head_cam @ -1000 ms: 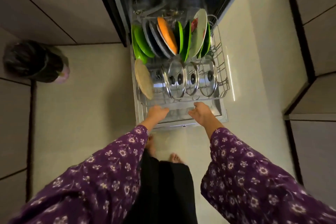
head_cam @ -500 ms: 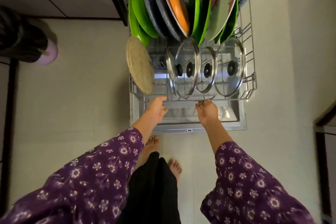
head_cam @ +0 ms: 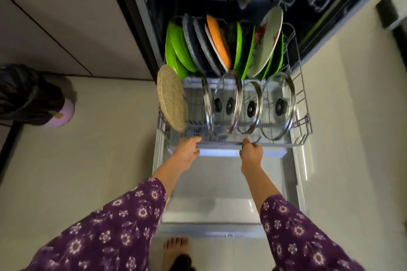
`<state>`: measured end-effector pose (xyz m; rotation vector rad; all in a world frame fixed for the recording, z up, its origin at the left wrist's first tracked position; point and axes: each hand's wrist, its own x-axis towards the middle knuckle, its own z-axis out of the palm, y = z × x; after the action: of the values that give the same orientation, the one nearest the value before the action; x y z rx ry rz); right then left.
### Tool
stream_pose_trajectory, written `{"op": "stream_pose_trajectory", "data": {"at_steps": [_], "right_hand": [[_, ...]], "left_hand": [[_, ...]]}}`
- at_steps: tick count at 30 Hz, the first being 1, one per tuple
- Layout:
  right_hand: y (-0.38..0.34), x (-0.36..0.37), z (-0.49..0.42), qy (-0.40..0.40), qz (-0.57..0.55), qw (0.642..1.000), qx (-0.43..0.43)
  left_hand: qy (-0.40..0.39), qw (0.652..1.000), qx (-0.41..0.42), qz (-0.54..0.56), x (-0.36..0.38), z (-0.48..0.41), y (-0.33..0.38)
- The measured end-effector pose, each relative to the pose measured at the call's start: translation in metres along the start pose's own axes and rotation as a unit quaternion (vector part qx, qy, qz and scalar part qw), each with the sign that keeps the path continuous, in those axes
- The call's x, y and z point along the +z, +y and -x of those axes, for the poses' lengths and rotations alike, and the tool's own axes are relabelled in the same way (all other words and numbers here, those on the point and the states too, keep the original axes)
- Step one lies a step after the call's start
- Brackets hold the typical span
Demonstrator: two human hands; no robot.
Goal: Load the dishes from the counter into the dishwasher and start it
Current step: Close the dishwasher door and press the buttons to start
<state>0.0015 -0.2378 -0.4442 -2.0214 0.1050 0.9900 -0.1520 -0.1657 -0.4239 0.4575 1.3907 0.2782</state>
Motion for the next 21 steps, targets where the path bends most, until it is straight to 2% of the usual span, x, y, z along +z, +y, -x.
{"op": "stream_pose_trajectory", "data": {"at_steps": [7, 11, 21], "right_hand": [[-0.047, 0.051, -0.049, 0.074, 0.097, 0.99, -0.066], [-0.083, 0.067, -0.079, 0.052, 0.135, 0.986, -0.081], [-0.143, 0.111, -0.146, 0.032, 0.133, 0.984, -0.113]], "left_hand": [[0.002, 0.999, 0.042, -0.029, 0.011, -0.053, 0.059], [0.004, 0.998, 0.059, -0.039, 0.018, -0.083, 0.094], [-0.009, 0.99, 0.138, -0.035, 0.042, -0.137, 0.165]]}}
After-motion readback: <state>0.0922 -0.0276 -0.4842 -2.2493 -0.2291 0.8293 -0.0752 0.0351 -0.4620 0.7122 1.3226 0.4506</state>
